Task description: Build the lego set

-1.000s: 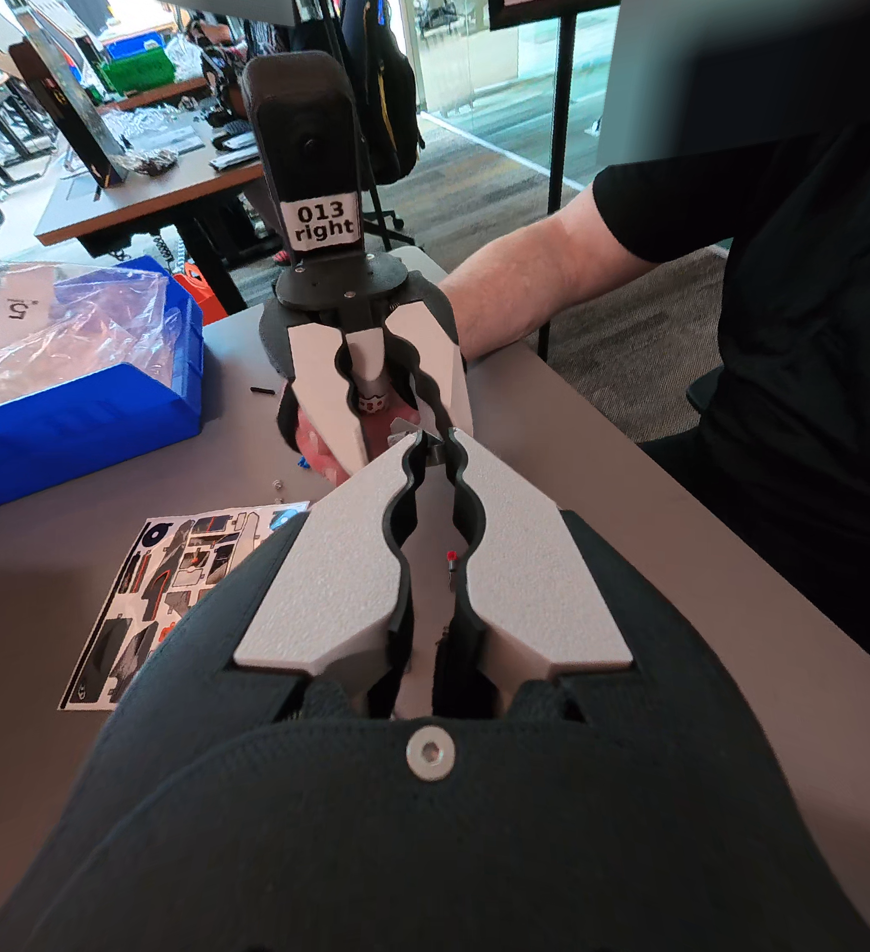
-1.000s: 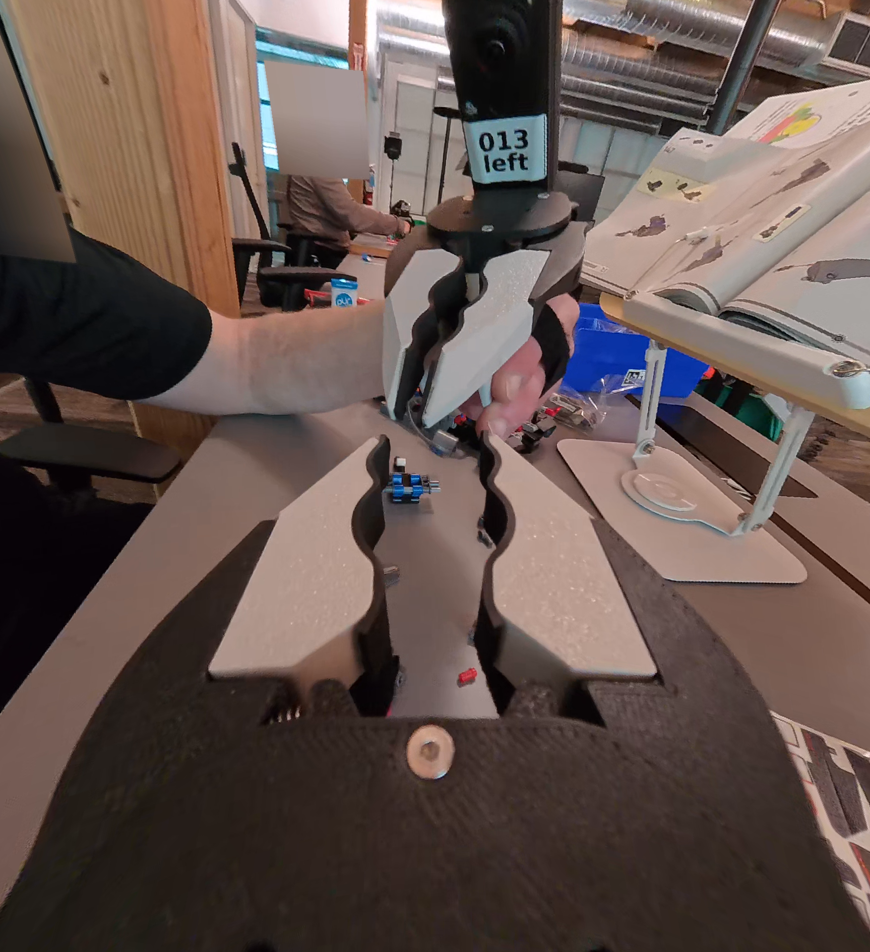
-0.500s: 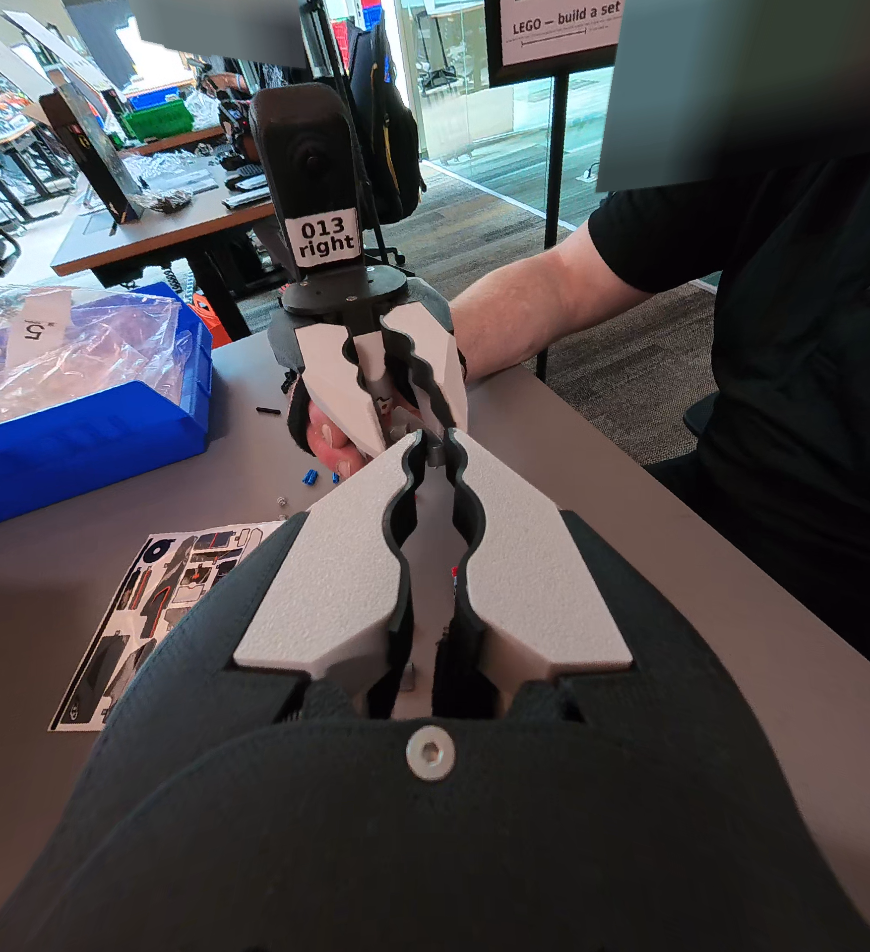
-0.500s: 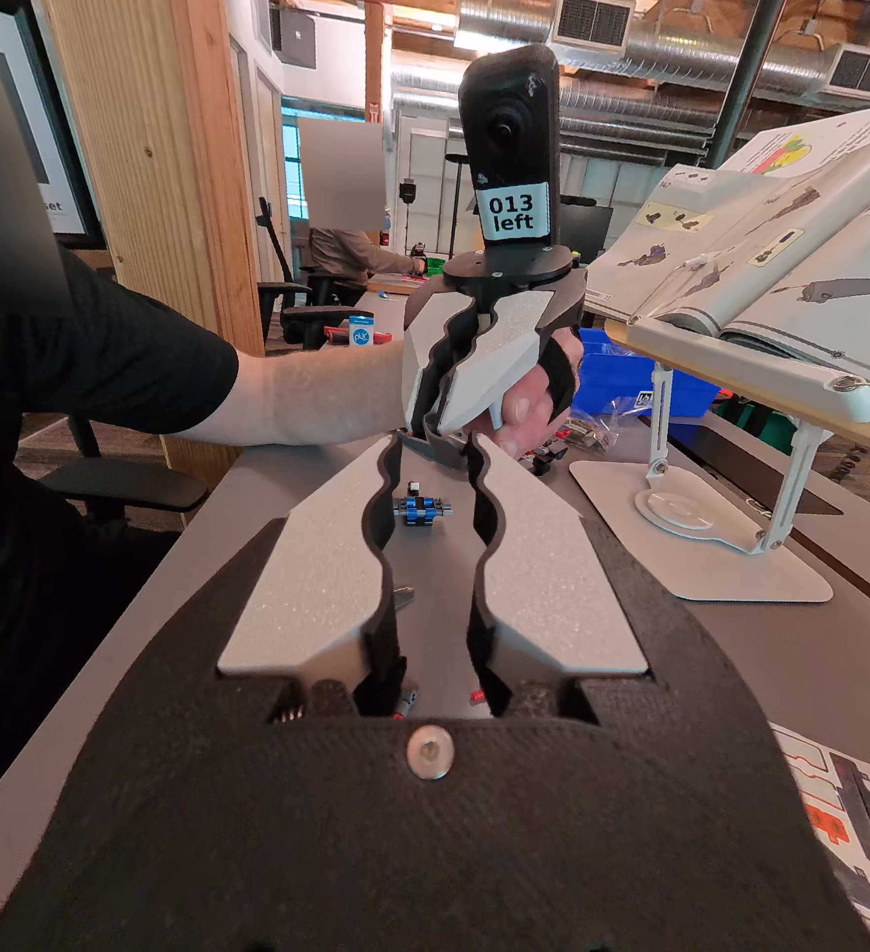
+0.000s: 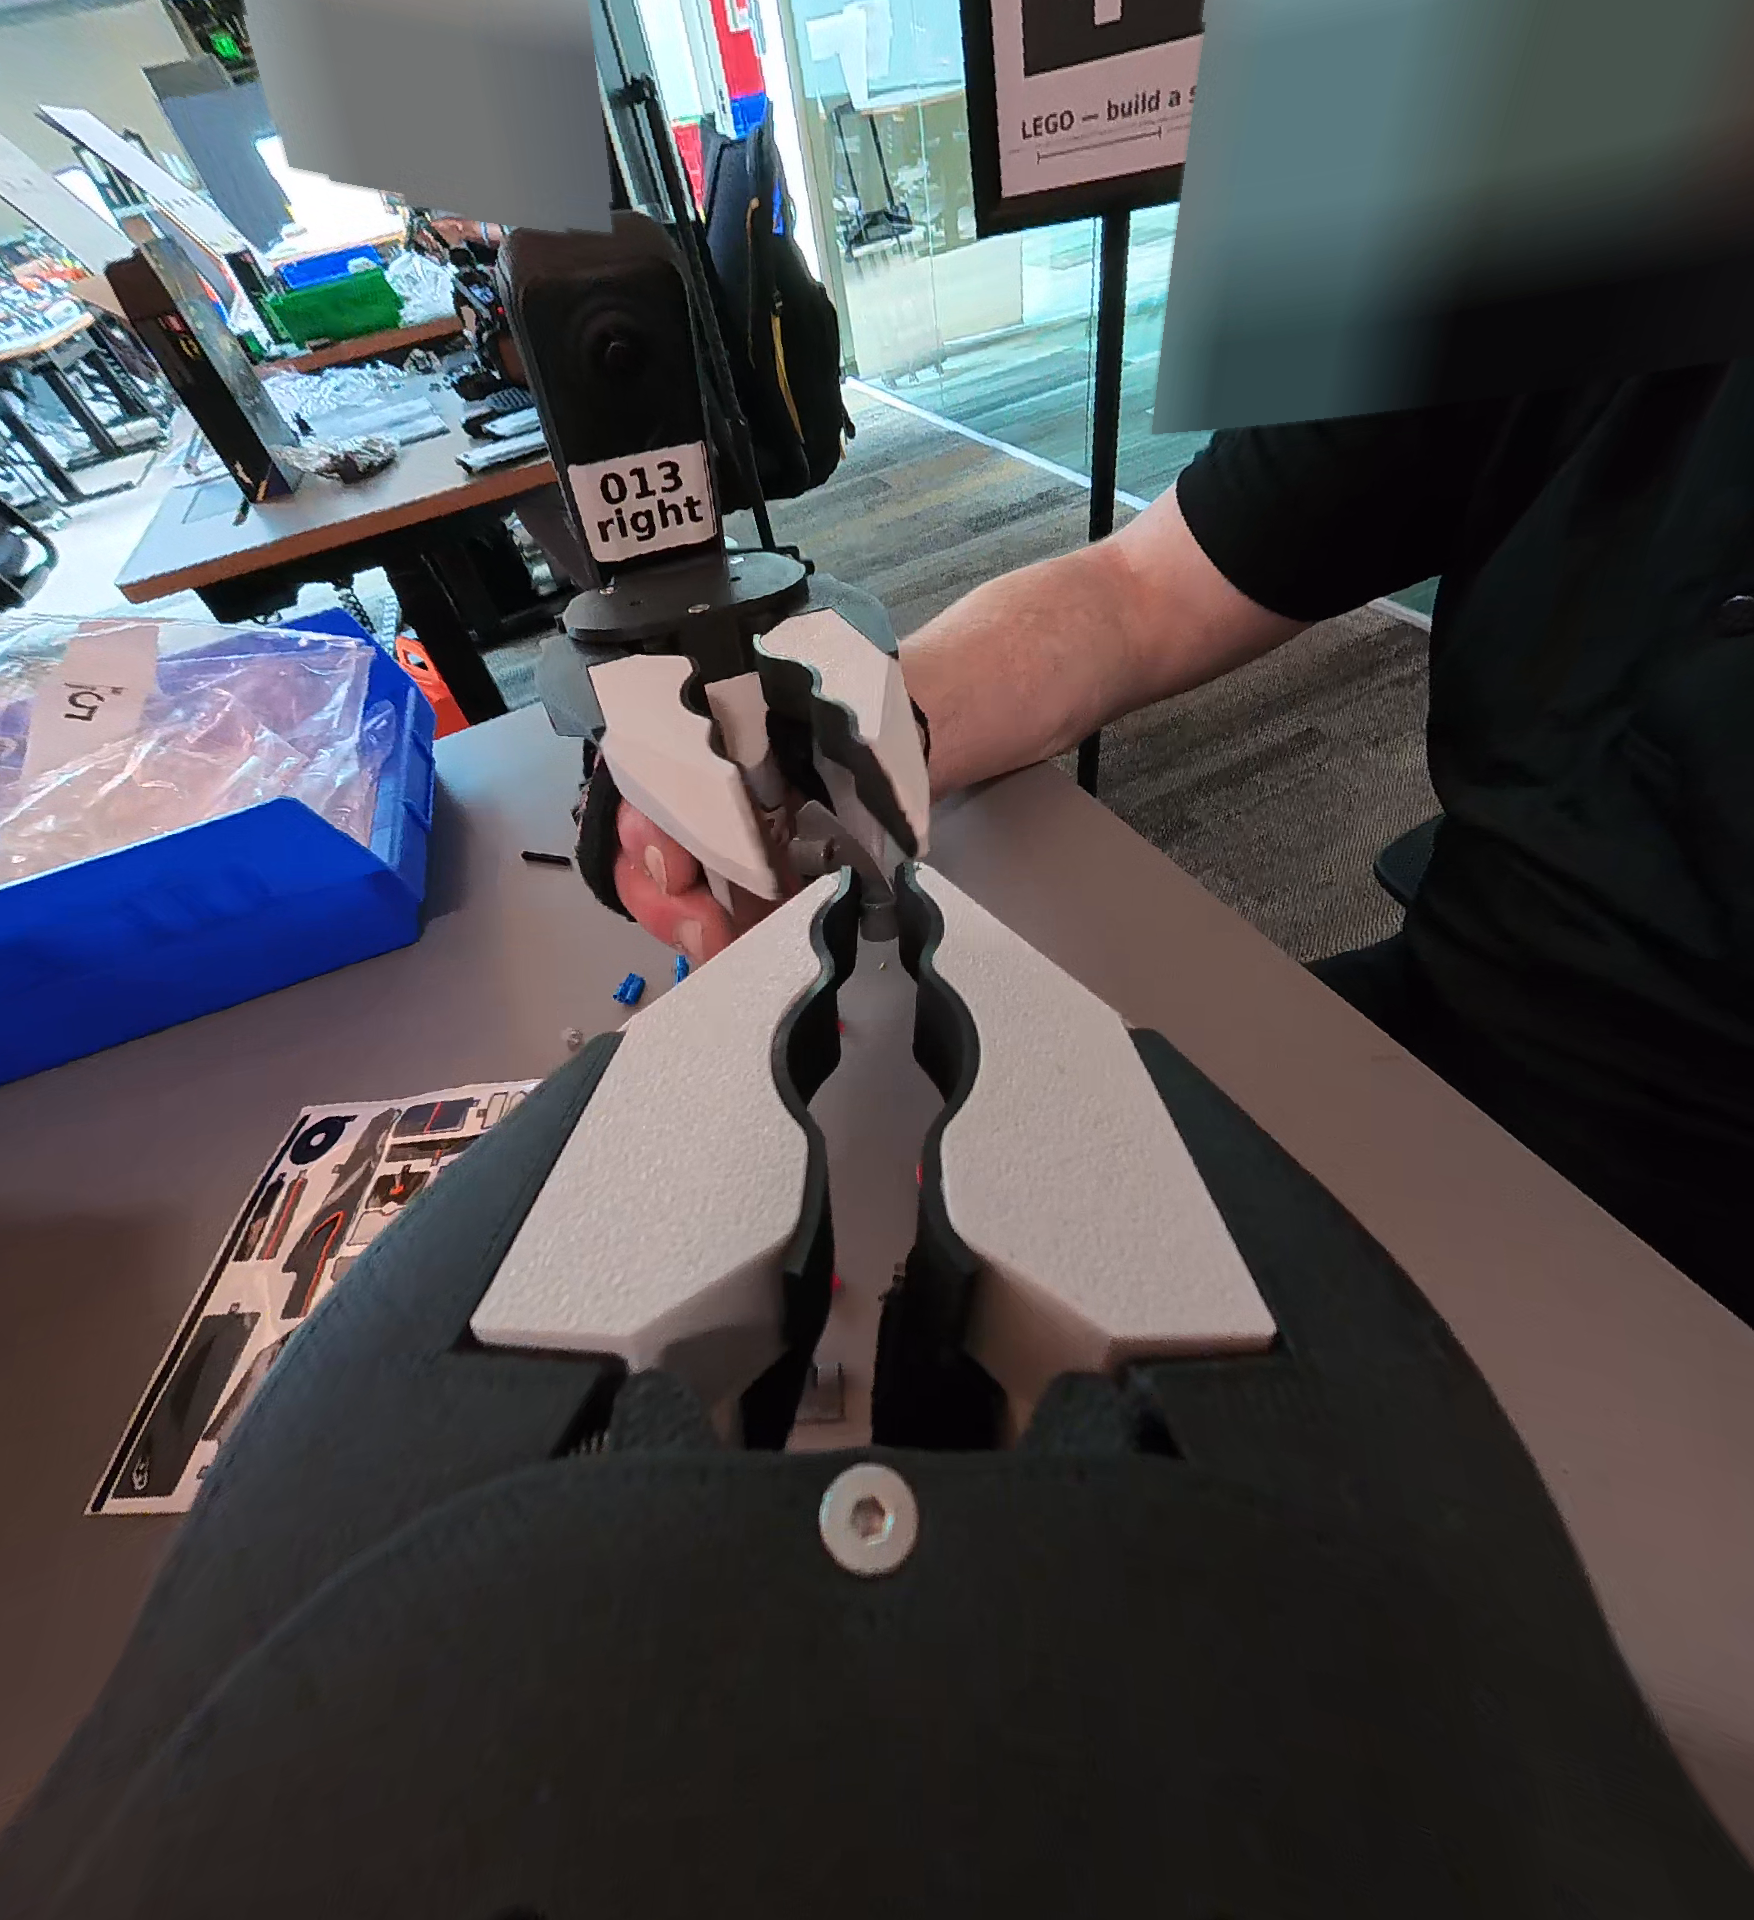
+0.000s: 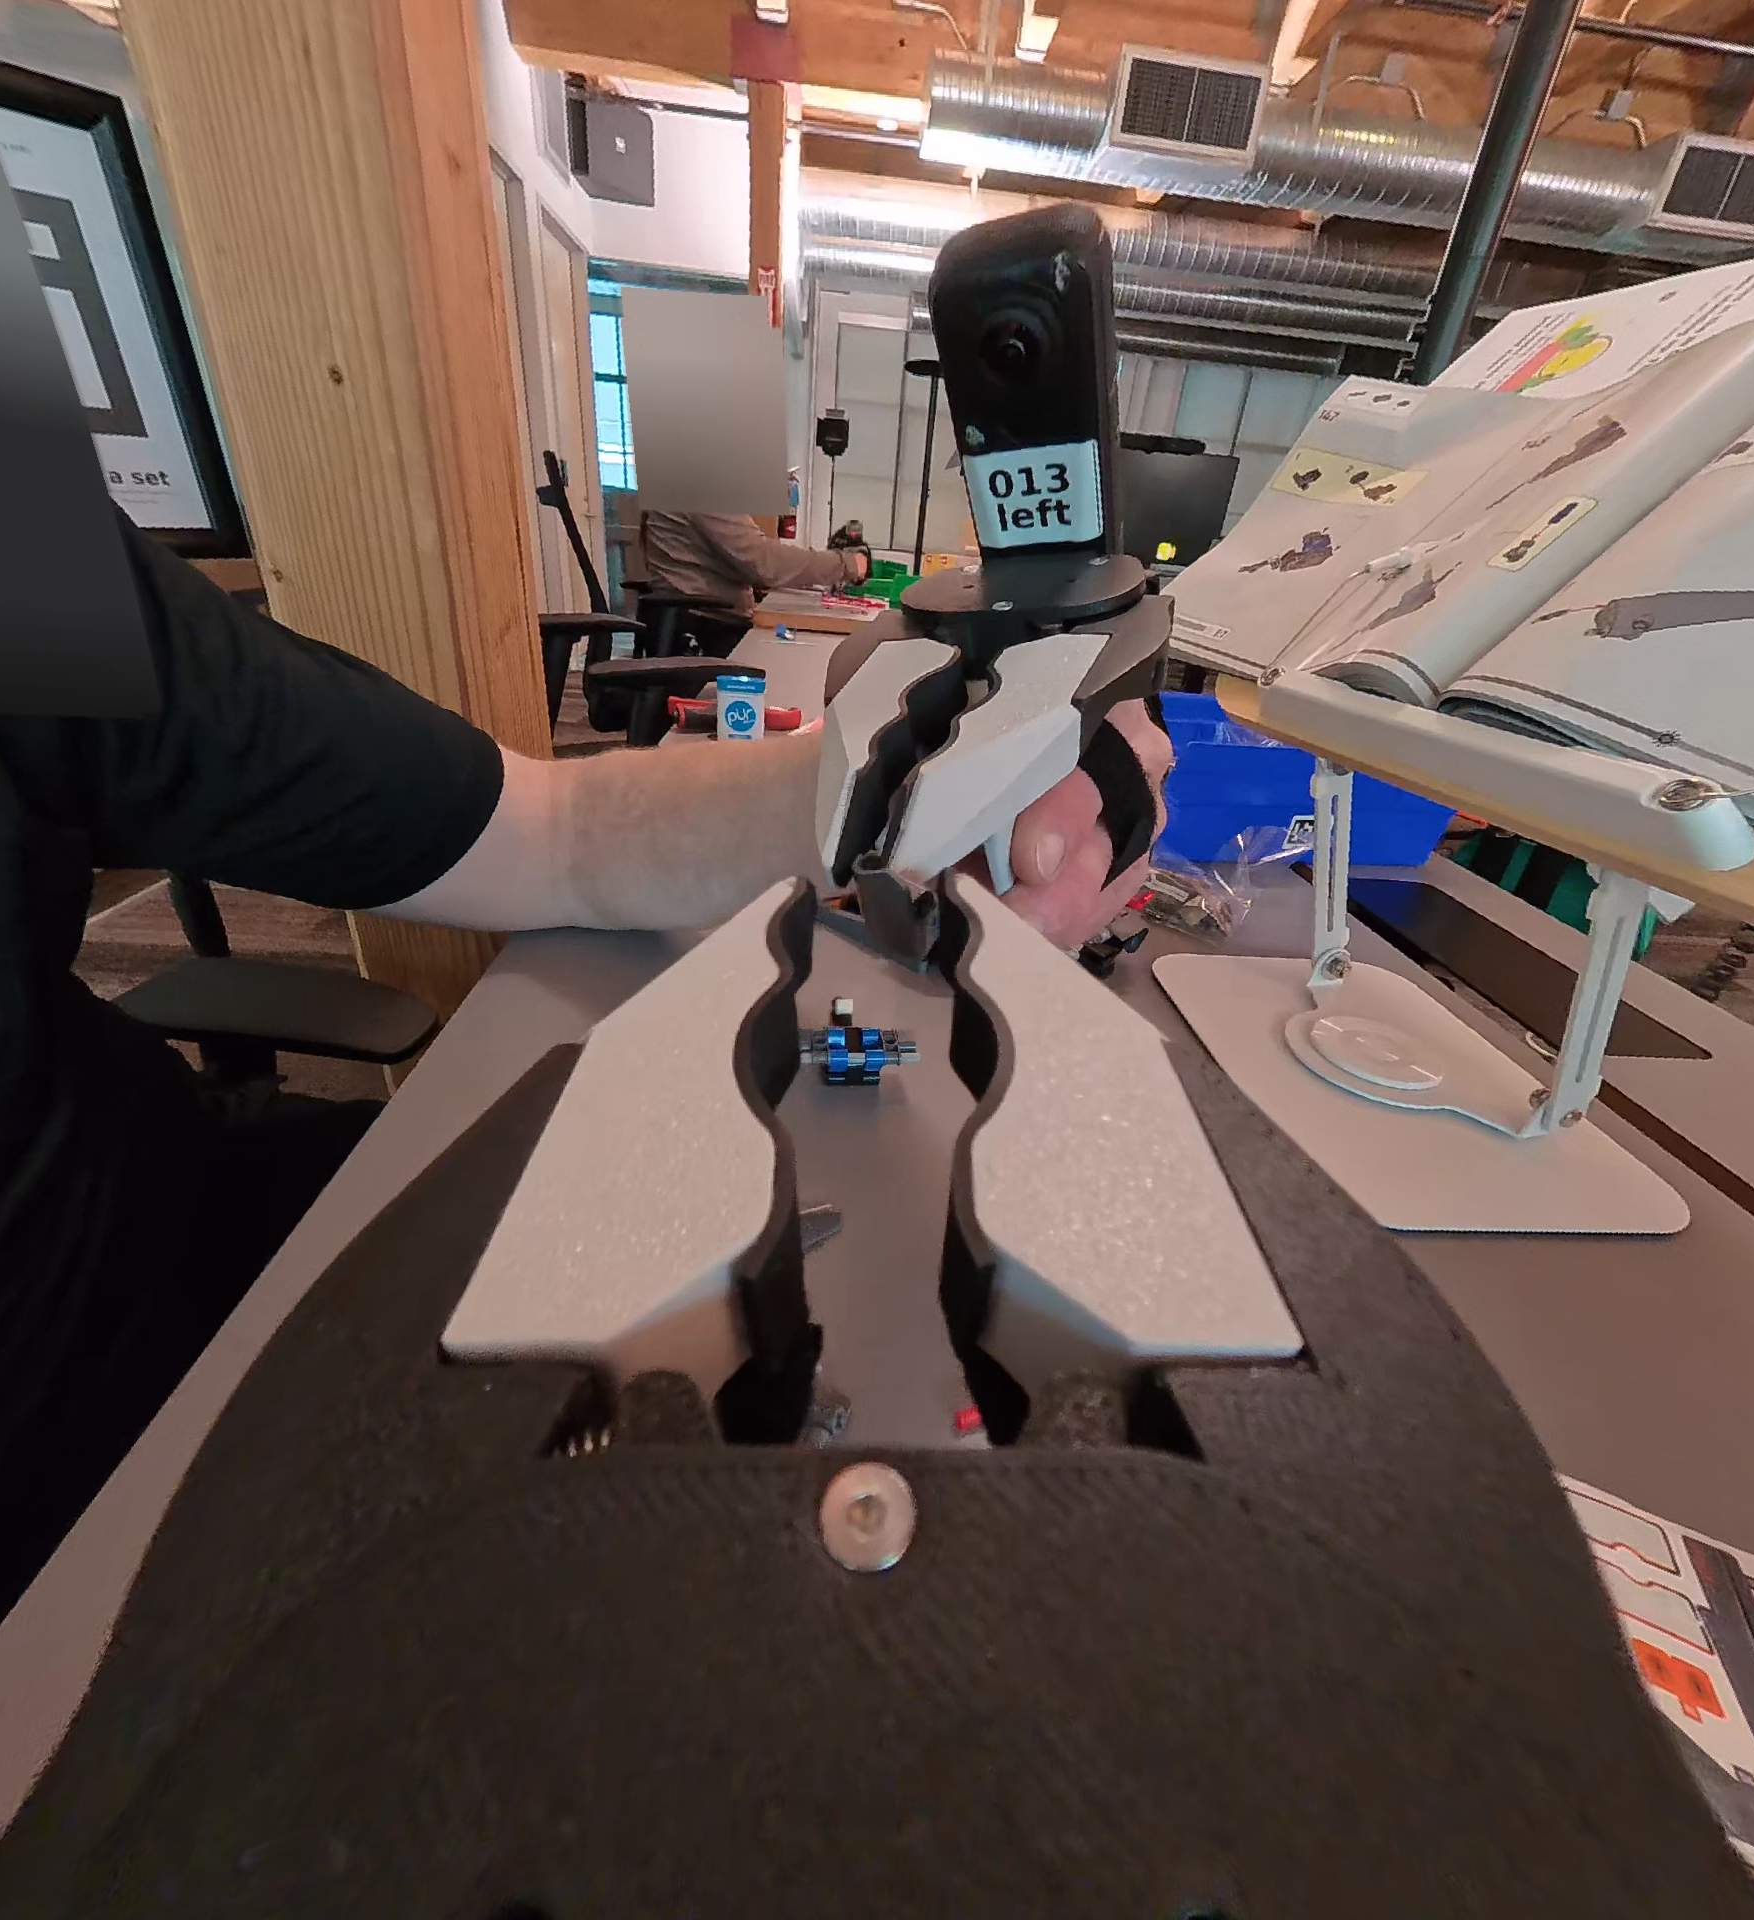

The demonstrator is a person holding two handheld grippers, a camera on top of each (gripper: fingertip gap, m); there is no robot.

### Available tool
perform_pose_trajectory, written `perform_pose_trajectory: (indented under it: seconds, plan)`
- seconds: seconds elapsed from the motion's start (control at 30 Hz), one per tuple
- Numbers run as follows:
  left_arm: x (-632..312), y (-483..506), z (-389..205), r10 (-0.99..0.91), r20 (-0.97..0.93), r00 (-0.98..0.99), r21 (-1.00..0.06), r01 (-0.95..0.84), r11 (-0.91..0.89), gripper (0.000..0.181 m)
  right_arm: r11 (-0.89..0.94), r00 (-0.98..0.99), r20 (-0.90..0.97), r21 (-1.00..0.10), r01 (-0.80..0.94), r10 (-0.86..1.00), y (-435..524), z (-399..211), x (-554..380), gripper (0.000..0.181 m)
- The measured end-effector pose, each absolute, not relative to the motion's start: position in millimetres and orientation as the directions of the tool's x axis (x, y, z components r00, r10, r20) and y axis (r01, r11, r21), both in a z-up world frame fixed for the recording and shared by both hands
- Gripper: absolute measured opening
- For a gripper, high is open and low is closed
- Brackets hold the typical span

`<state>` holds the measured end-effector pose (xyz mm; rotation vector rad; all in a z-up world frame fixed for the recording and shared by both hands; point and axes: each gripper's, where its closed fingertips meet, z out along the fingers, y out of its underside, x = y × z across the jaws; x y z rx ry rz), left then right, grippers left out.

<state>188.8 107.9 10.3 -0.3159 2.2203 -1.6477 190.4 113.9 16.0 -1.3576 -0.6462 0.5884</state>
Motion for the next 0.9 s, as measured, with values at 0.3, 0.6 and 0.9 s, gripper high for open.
perform_pose_trajectory:
  seconds: [0.3, 0.6, 0.9]
  plan:
    - [185.0, 107.7, 15.7, -0.358, -0.125, -0.925, -0.971, 0.040, 0.234, 0.004, 0.104, 0.674, 0.053, -0.994, -0.037, 0.737, 112.8, 15.1, 188.3, 0.019]
    - [193.6, 107.6, 11.7, -0.391, -0.118, -0.913, -0.972, 0.027, 0.231, 0.004, 0.107, 0.714, 0.081, -0.994, 0.009, 0.696, 117.2, 13.3, 194.6, 0.008]
    - [233.5, 138.1, -6.4, -0.535, -0.523, -0.663, -0.750, 0.060, 0.659, 0.013, 0.059, 0.830, 0.388, -0.915, 0.400, 0.401, 136.9, -0.9, 227.9, 0.008]
